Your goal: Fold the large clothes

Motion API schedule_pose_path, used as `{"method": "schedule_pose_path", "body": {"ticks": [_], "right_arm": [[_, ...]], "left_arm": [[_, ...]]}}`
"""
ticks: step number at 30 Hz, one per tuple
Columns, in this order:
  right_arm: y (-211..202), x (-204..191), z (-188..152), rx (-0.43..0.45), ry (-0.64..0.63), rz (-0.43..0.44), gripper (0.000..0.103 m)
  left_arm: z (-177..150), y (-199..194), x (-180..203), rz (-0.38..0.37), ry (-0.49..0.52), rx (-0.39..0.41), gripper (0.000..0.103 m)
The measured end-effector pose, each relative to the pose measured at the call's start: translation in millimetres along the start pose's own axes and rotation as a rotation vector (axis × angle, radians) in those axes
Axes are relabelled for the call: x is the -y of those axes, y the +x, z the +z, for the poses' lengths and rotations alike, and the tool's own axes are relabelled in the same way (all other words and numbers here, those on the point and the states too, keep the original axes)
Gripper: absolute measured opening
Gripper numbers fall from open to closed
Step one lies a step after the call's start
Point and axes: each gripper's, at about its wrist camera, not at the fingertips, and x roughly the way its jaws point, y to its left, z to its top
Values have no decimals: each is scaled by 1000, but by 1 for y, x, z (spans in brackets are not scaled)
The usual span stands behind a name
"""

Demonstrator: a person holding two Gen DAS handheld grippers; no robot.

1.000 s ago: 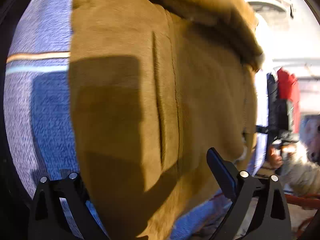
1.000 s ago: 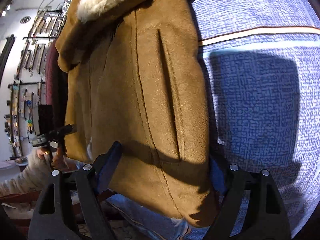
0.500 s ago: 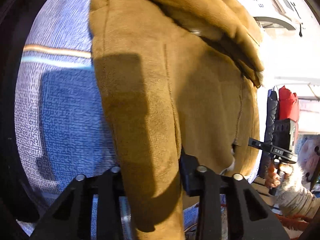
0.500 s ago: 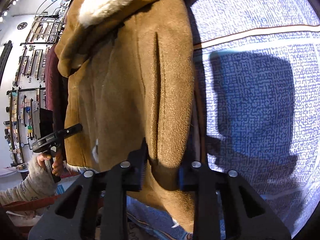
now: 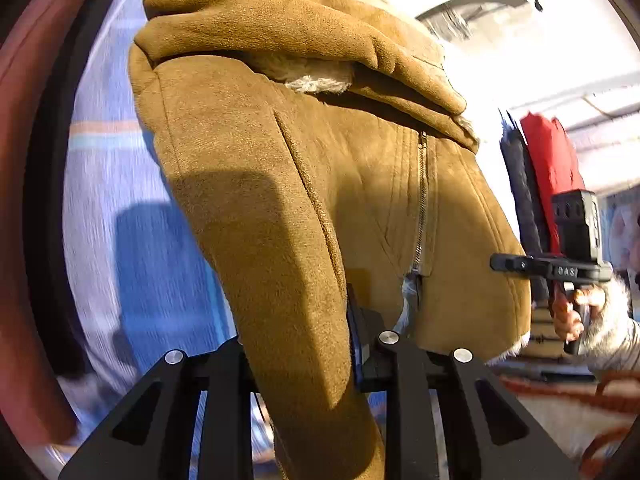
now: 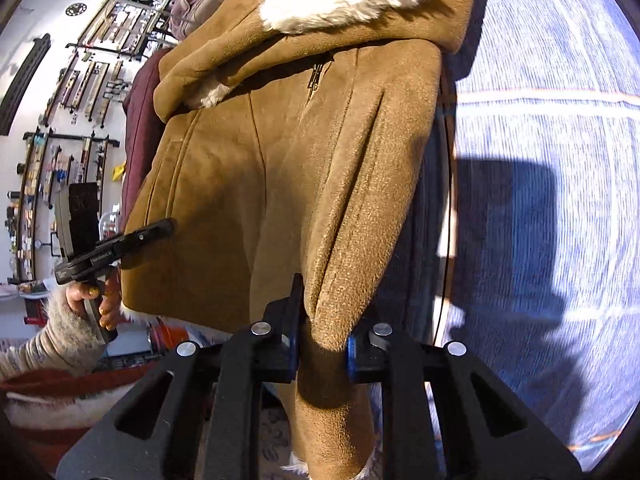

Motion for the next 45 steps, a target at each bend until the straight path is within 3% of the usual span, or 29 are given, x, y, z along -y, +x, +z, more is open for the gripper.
{"method": "schedule_pose_path", "body": {"ticks": [6,11,15,22,26,29,32,36,41,45], "right_arm": [[-6,43,-82,-61,127,43,17],[2,48,-106,-71,193,92,17],[-3,41,-81,-94,182,83,18],[-31,17,-32,-17,207,220,18],[-50,19,-12,35,272,302,19],[-65,21,12,60,326,346,19],[-75,31,38,89,404,396,20],[-83,47,64,86,535,437,20],[-94,61,87,70,638,481,21],[-86,59,107,33,707,501,25]], "left_arm": [[-79,11,-4,-30,-98,-74,22],[-93,10,-2,-31,-140,-70,23],[-75,5,6,-21,-123,-90,24],[-37,-33,2,-114,-184,-29,26],[0,-67,-12,-162,-232,65,26],[34,-75,-25,-220,-327,69,26],[67,-77,-26,-191,-306,77,26],[98,-80,-35,-213,-352,40,26],[114,-92,-47,-228,-385,-17,27],[112,-101,-63,-284,-527,-112,32]]}}
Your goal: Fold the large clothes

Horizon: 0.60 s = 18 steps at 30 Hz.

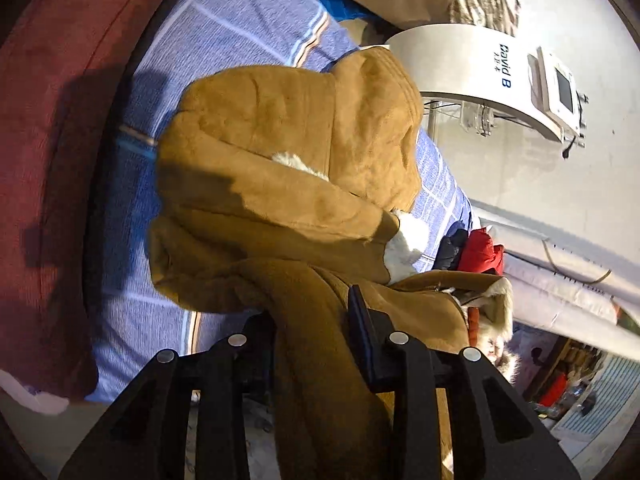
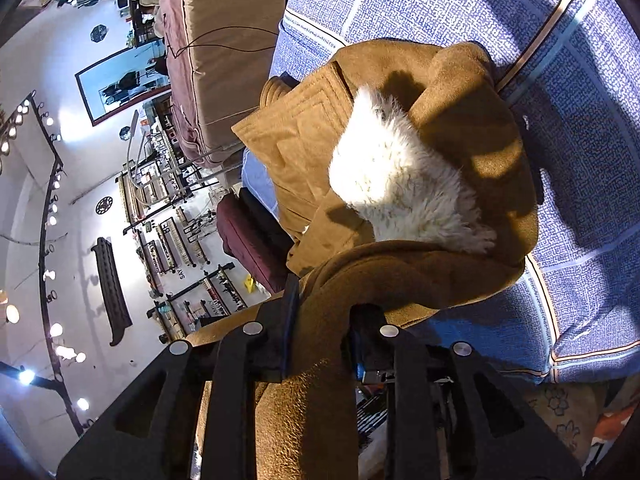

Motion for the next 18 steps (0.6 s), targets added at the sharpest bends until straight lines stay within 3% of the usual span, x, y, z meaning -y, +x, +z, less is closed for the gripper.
{"method": "schedule_pose_path", "body": {"ticks": [2,4,6,8,11,14,15,18], "right_arm": [[3,1,3,-15,28,-19,25],[12,0,10,-22,60,-40,26],[22,2,19,-29,107,-43,26],[29,4,27,-22,159,-41,27],[43,5,43,1,224,-46,29],[49,9,55,21,296,-39,30],[51,11,59,29,321,-36,30],[54,15,66,41,376,-28,31]], "left_arm": [[2,-23,-7,-37,-41,42,40],[6,-50,-8,12,-40,138,48],[7,-79,-5,43,-17,252,63],[2,-94,1,63,8,314,64],[-20,-94,25,76,139,353,66],[-58,-75,51,85,331,389,70],[-70,-68,56,83,378,395,76],[-105,-23,67,234,537,371,81]]}}
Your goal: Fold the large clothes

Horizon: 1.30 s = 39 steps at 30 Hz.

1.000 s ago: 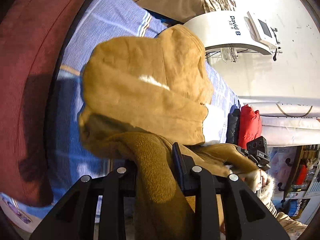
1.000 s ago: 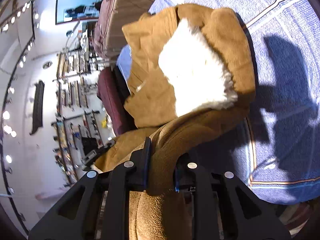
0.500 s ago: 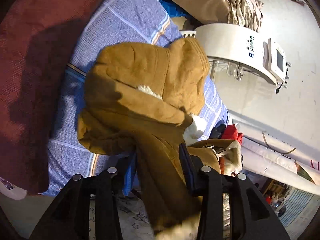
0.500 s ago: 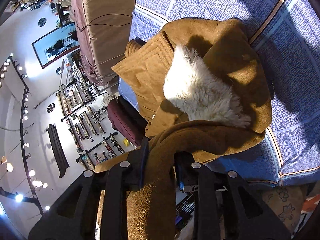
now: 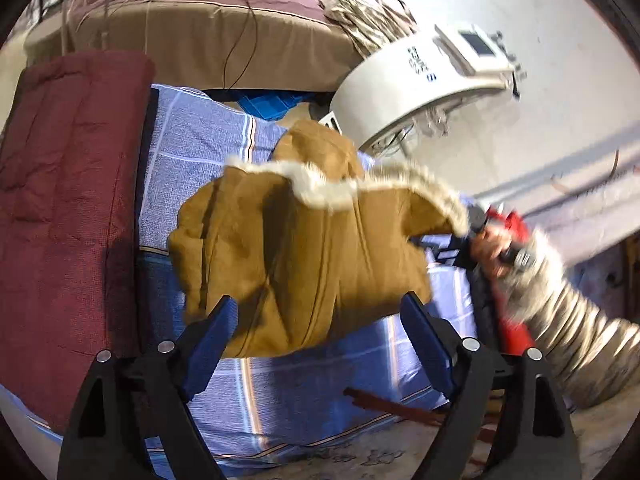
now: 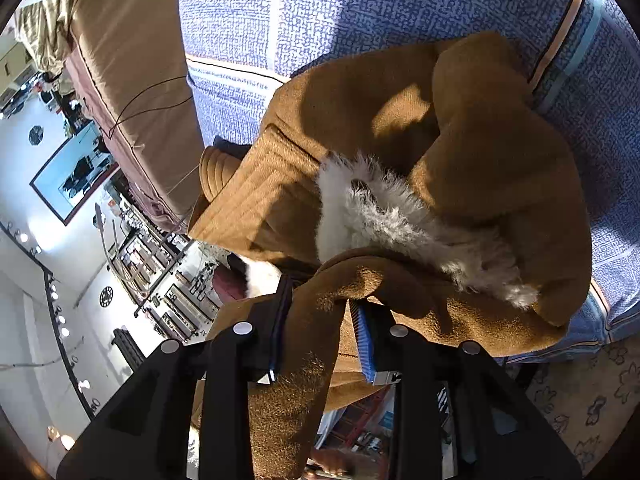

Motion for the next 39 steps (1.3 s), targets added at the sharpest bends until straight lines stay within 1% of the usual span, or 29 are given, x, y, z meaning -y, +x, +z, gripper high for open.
{"method": "schedule_pose_path", "body": {"ticks": [2,4,6,7,10,12,13,15,16,18,19,20,23,24,25,26,27,28,29,30,31,32,34,36,38,39], "right_arm": [[1,1,1,7,26,2,32],[1,3,-1,13,31,-4,33],[1,3,-3,14,33,3,36],[1,3,-3,12,38,15,37],[-2,5,-7,9,47,73,48],[-8,5,-13,11,22,107,61],[-8,5,-13,11,22,107,63],[-18,-3,-24,25,-74,107,70],[-23,-9,-31,40,-143,99,71],[-34,-23,-47,84,-324,50,74],[-39,-30,-57,122,-424,7,76],[-46,-36,-69,184,-537,-54,79],[-52,-51,-118,433,-934,-350,80],[-50,-51,-132,489,-1042,-412,80],[-47,-47,-147,520,-1138,-442,80],[-43,-42,-158,519,-1212,-448,82],[-37,-36,-164,498,-1265,-461,86],[-29,-31,-166,469,-1298,-487,86],[-22,-25,-165,454,-1318,-533,86],[-16,-20,-163,462,-1322,-583,86],[-12,-18,-159,475,-1319,-614,86],[-11,-16,-157,483,-1314,-620,86],[-8,-18,-154,481,-1308,-584,86],[-3,-23,-152,485,-1310,-562,86],[7,-26,-153,480,-1328,-585,86],[17,-27,-150,473,-1342,-595,85]], "left_arm": [[-21,29,15,68,69,-57,81],[-38,67,23,129,99,-99,81],[-47,100,33,197,141,-130,79],[-51,113,36,227,166,-127,79],[-49,154,43,341,225,-123,80],[-42,171,40,384,216,-121,79],[-36,175,38,396,201,-119,79],[-26,178,37,411,200,-109,79],[-22,180,37,420,210,-108,80],[-15,181,35,423,216,-120,81],[-13,181,35,420,211,-116,81],[-11,179,33,415,204,-111,81],[-5,168,25,375,145,-92,81],[-2,160,22,359,120,-73,81],[-1,148,18,337,93,-43,81],[0,135,15,312,69,-5,81],[1,122,9,301,50,37,82],[1,113,4,308,38,68,83],[1,102,-4,335,24,102,87],[0,98,-9,362,15,123,88],[0,92,-18,386,5,137,88],[2,87,-31,396,-12,142,89],[4,82,-60,418,-81,129,89],[5,83,-83,412,-151,115,89],[9,92,-98,414,-193,79,87],[13,98,-100,398,-185,63,85]]}}
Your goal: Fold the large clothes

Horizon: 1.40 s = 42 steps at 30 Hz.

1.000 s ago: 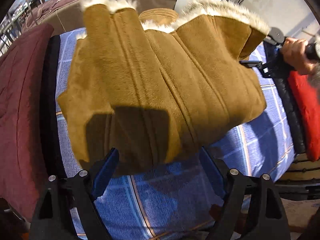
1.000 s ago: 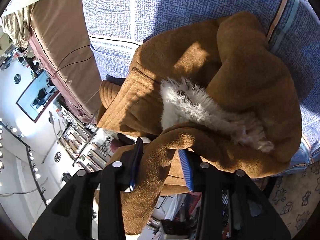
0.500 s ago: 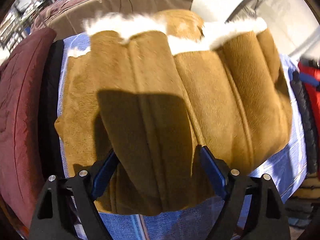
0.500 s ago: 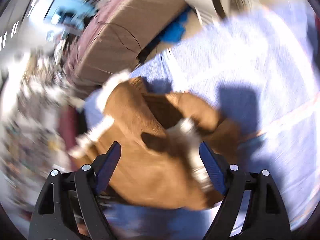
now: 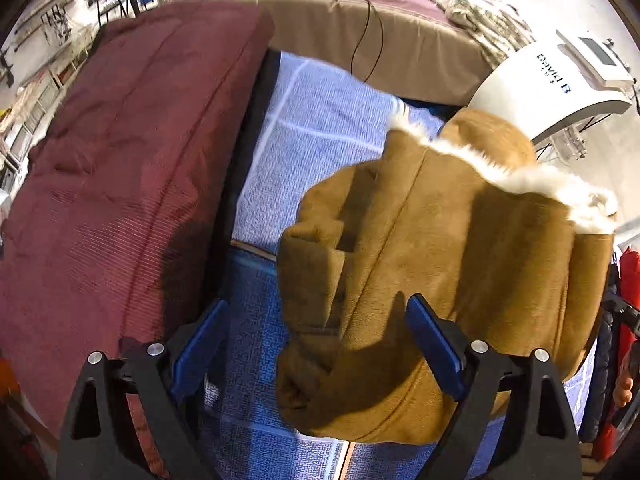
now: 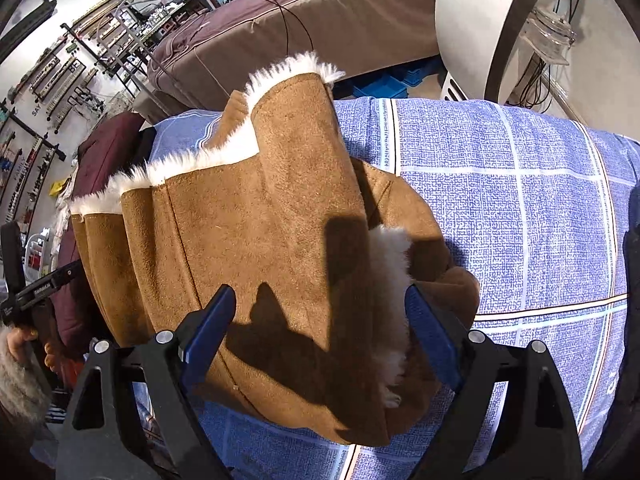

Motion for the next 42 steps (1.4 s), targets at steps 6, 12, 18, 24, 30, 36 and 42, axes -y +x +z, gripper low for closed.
{"method": "schedule_pose_path", "body": {"ticks": [6,12,18,24,30,36,42], "right_arm": [[13,-28,-2,-38,-139,-133,31],[-11,-10,1,10,-58,-93,13],[-51,28,4,104,125,-31,11],[-9,62,11,43,284,-61,11],[40,72,18,-63,329,-109,14],[52,70,18,-86,305,-123,17],[60,73,17,-88,334,-108,18]], "left_arm": [[4,28,53,17,195,-38,64],[19,14,47,-2,178,-27,20],[44,-14,32,-65,133,42,19],[57,51,34,16,12,-90,21],[65,69,37,76,-2,-116,28],[66,82,42,123,36,-129,32],[66,88,48,156,67,-134,33]]}}
